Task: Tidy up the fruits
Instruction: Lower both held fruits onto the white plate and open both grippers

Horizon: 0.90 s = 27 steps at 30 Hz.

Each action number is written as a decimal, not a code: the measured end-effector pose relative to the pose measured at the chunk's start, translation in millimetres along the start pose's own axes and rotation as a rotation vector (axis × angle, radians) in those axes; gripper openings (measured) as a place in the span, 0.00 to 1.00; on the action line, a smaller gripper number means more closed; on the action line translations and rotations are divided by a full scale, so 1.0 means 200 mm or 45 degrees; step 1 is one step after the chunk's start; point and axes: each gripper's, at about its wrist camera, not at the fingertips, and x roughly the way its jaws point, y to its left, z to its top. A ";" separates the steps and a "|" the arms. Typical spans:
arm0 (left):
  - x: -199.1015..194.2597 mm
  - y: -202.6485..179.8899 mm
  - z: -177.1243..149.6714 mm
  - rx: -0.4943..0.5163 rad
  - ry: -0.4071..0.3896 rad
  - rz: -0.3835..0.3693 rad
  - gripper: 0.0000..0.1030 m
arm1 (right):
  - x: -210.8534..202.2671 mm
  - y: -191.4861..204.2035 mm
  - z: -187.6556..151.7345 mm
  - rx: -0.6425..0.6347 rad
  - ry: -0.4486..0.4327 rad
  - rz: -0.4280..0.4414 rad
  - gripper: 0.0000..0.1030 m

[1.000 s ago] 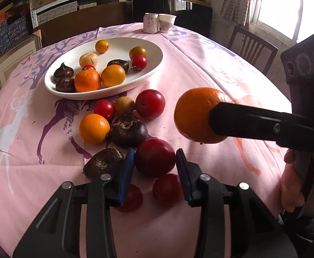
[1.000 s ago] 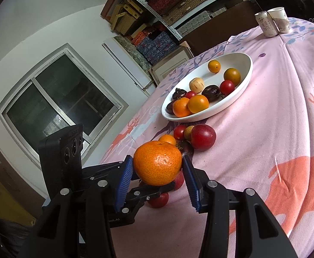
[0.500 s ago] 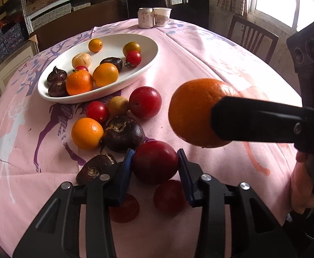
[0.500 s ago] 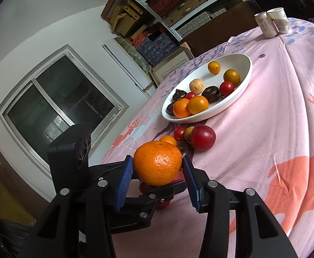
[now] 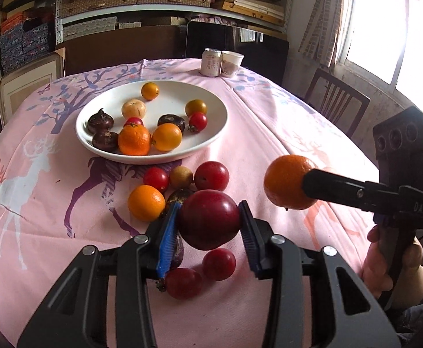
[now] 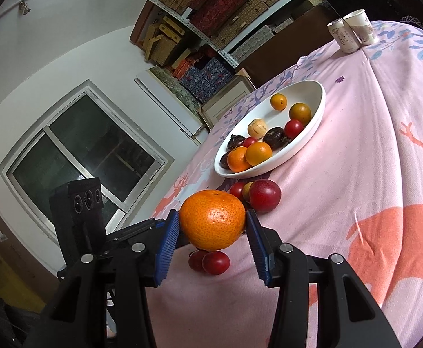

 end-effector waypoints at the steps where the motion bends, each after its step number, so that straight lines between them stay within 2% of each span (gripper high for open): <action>1: -0.02 0.02 0.02 -0.012 -0.012 -0.009 0.39 | 0.00 -0.01 0.00 0.011 0.008 -0.007 0.47; 5: -0.04 0.10 0.11 -0.051 -0.050 -0.015 0.39 | 0.01 -0.02 0.09 -0.009 0.027 -0.071 0.47; 9: 0.01 0.22 0.24 -0.125 -0.086 -0.024 0.39 | 0.06 0.01 0.27 -0.029 0.003 -0.099 0.47; 15: 0.23 0.40 0.47 -0.223 -0.072 -0.009 0.39 | 0.32 -0.02 0.56 -0.011 -0.004 -0.204 0.47; 20: 0.36 0.58 0.57 -0.351 -0.067 0.018 0.39 | 0.55 -0.11 0.69 0.027 0.010 -0.276 0.47; 21: 0.37 0.61 0.56 -0.379 -0.075 -0.004 0.52 | 0.58 -0.13 0.70 0.032 0.002 -0.274 0.49; 22: 0.36 0.64 0.55 -0.413 -0.094 -0.029 0.70 | 0.59 -0.14 0.69 0.032 -0.014 -0.253 0.54; 23: 0.35 0.65 0.54 -0.428 -0.120 -0.036 0.74 | 0.59 -0.16 0.69 0.026 -0.029 -0.247 0.56; 27: 0.32 0.65 0.52 -0.414 -0.139 -0.054 0.75 | 0.54 -0.16 0.68 -0.002 -0.054 -0.262 0.58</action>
